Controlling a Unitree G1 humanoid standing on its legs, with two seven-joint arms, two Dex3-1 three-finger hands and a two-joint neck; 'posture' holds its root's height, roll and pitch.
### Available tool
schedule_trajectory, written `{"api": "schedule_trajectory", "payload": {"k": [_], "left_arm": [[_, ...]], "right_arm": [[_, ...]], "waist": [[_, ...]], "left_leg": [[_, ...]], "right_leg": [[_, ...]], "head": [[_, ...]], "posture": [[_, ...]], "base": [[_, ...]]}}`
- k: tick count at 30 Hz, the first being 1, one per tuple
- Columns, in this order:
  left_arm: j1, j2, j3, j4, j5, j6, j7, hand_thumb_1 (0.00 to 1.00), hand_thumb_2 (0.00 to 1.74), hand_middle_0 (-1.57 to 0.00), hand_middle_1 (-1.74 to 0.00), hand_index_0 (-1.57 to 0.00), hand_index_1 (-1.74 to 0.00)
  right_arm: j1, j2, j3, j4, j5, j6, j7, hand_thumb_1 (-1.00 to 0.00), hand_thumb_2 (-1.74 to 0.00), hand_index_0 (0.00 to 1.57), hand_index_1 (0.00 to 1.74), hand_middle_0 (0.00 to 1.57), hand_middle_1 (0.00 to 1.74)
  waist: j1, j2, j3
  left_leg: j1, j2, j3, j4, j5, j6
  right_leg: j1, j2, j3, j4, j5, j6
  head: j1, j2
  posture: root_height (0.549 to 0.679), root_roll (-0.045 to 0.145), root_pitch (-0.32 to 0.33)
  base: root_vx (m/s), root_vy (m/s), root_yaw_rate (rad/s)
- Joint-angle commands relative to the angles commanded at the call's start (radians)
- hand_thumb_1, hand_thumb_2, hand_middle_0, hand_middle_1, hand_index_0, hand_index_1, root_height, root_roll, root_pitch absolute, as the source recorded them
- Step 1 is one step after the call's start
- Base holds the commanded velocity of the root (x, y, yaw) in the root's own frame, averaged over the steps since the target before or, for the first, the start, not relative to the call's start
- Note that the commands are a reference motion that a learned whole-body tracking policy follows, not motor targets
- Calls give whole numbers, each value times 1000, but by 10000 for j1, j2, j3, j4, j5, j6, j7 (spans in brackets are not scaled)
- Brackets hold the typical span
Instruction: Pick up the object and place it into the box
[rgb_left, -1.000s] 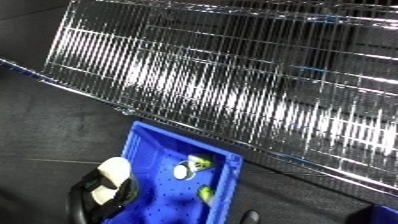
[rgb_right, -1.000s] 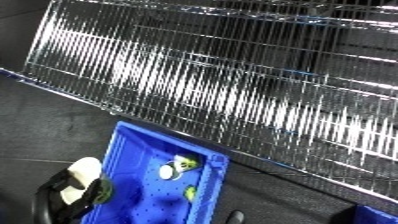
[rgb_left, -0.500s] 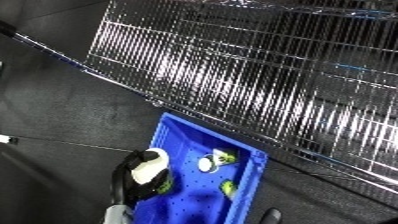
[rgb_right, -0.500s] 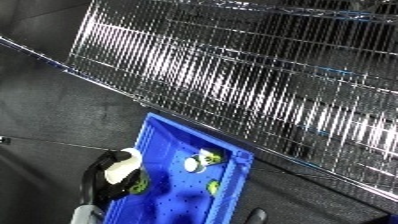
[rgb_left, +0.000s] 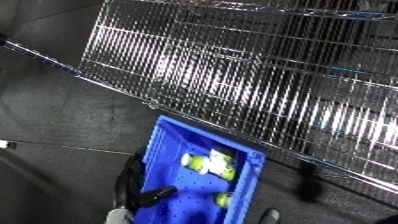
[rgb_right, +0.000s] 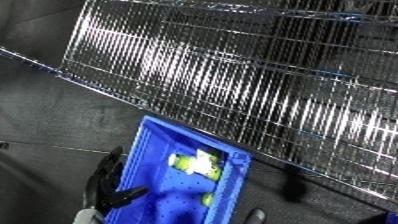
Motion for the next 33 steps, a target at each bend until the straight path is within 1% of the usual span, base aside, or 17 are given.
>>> {"api": "schedule_trajectory", "payload": {"k": [4, 7, 10, 13, 18, 21, 24, 26, 29, 31, 33], "left_arm": [[20, -56, -129, 97, -148, 355, -342, 0, 0, 0, 0, 0, 0], [21, -101, -266, 189, -180, 497, -621, 0, 0, 0, 0, 0, 0], [19, -155, -447, 222, -25, 596, -662, 0, 0, 0, 0, 0, 0], [-2, -266, -673, 140, 28, 590, -811, 0, 0, 0, 0, 0, 0], [-44, -490, -990, -181, -280, 670, -1593, 0, 0, 0, 0, 0, 0], [-72, -588, -1227, -416, -150, 674, -1976, 0, 0, 0, 0, 0, 0], [-33, -706, -1565, -744, 90, 622, -1991, 0, 0, 0, 0, 0, 0], [5, -795, -1795, -1007, 234, 672, -1895, 0, 0, 0, 0, 0, 0], [65, -889, -2069, -1361, 342, 813, -1971, 0, 0, 0, 0, 0, 0], [121, -916, -2207, -1566, 329, 886, -2110, 0, 0, 0, 0, 0, 0], [185, -939, -2329, -1743, 309, 941, -2151, 0, 0, 0, 0, 0, 0]], "right_arm": [[-7, 4, 8, -79, -49, -15, -33, 0, 0, 0, 0, 0, 0], [-8, 1, -23, -104, -111, -64, -35, 0, 0, 0, 0, 0, 0], [-38, -23, -72, -128, -223, -106, -48, 0, 0, 0, 0, 0, 0], [-164, -79, -50, -182, -304, -84, -133, 0, 0, 0, 0, 0, 0], [-453, -113, -55, -257, -369, 4, -287, 0, 0, 0, 0, 0, 0], [-605, -156, -72, -329, -388, -7, -334, 0, 0, 0, 0, 0, 0], [-766, -303, -121, -453, -404, -87, -316, 0, 0, 0, 0, 0, 0], [-866, -425, -180, -611, -379, -105, -208, 0, 0, 0, 0, 0, 0], [-954, -588, -248, -955, -153, -157, 229, 0, 0, 0, 0, 0, 0], [-963, -674, -283, -1189, -14, -294, 496, 0, 0, 0, 0, 0, 0], [-963, -757, -317, -1406, -14, -466, 578, 0, 0, 0, 0, 0, 0]], "waist": [[-62, 28, 0], [-126, 55, 0], [-209, 103, 0], [-297, 199, 0], [-385, 361, 0], [-445, 458, 0], [-536, 596, 0], [-603, 706, 0], [-681, 850, 0], [-713, 929, 0], [-748, 1009, 0]], "left_leg": [[-18, -3, 38, 55, -38, 25], [-24, 5, 94, 122, -82, 43], [-4, 16, 167, 175, -118, 53], [7, 19, 251, 206, -127, 59], [-79, 7, 367, 330, -150, 54], [-178, 9, 436, 439, -178, 67], [-260, -2, 500, 540, -196, 85], [-301, -15, 538, 588, -198, 93], [-315, -20, 581, 608, -186, 95], [-284, -13, 593, 563, -156, 89], [-244, -3, 602, 500, -116, 86]], "right_leg": [[-33, -6, 34, 1, 30, 29], [-54, -21, 54, 12, 59, 62], [-52, -30, 83, -16, 99, 99], [-81, -30, 146, -82, 167, 122], [-211, -30, 243, -99, 299, 163], [-345, -22, 298, -50, 387, 197], [-485, -1, 385, 0, 468, 222], [-579, 4, 453, 22, 526, 237], [-666, -7, 526, 18, 620, 266], [-683, -18, 543, 5, 667, 290], [-702, -35, 548, 18, 696, 313]], "head": [[196, 43], [539, 44], [997, -16], [1481, -136], [2671, -415], [3635, -577], [4438, -586], [5126, -614], [5981, -727], [6533, -725], [7064, -719]], "posture": [[655, 28, 81], [655, 26, 81], [655, 25, 79], [655, 26, 80], [655, 26, 83], [655, 24, 86], [654, 24, 89], [654, 25, 91], [654, 27, 93], [654, 27, 92], [654, 27, 91]], "base": [[-5, 0, -51], [-12, -2, -87], [-20, 12, -138], [-29, 37, -157], [-24, 18, -115], [-31, 5, -101], [-36, 33, -111], [-33, 41, -92], [-24, 21, -64], [-14, 0, -44], [-17, -1, -43]]}}
